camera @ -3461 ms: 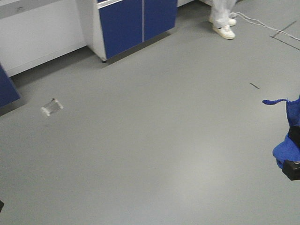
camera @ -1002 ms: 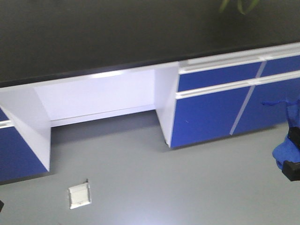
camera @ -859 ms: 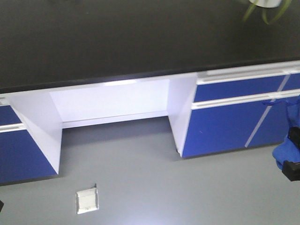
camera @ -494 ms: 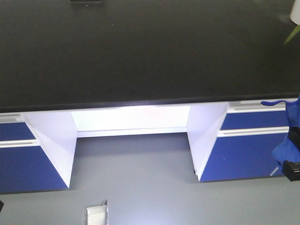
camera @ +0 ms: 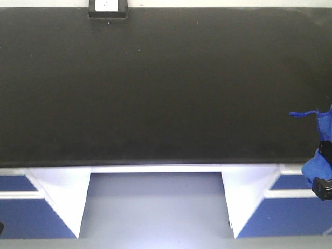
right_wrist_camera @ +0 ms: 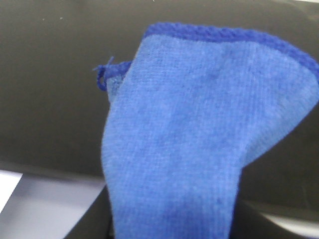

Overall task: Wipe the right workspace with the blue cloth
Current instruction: 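Drive the base to the other bench holding the cloth in the right gripper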

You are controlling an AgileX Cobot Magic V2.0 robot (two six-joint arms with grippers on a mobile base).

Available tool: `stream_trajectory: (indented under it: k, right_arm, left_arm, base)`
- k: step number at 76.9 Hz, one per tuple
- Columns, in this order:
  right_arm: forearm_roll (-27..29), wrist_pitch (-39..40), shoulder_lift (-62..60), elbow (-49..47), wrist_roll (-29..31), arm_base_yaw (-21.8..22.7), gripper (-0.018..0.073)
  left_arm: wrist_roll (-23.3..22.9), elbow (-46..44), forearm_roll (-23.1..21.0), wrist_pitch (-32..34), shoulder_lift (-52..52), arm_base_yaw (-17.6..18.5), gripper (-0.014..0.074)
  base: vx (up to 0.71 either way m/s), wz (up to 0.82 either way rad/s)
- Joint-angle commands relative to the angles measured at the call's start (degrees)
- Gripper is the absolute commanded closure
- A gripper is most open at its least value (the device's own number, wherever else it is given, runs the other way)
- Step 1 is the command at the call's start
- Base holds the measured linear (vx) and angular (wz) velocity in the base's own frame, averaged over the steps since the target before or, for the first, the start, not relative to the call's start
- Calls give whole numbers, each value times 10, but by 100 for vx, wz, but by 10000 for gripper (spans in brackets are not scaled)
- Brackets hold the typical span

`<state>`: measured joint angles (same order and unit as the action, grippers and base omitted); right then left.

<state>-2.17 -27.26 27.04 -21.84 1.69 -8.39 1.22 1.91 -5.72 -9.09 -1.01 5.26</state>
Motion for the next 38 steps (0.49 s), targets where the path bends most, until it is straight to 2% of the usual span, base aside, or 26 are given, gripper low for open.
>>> stream_trajectory:
  k: [1, 38]
  right_arm:
    - [-3, 44, 5, -15, 4, 2, 567]
    - [-3, 44, 5, -15, 4, 2, 567]
  left_arm:
    - [0, -14, -2, 48, -5, 0, 603]
    - [0, -14, -2, 48, -5, 0, 603]
  base:
    - [33, 11]
    - [28, 2]
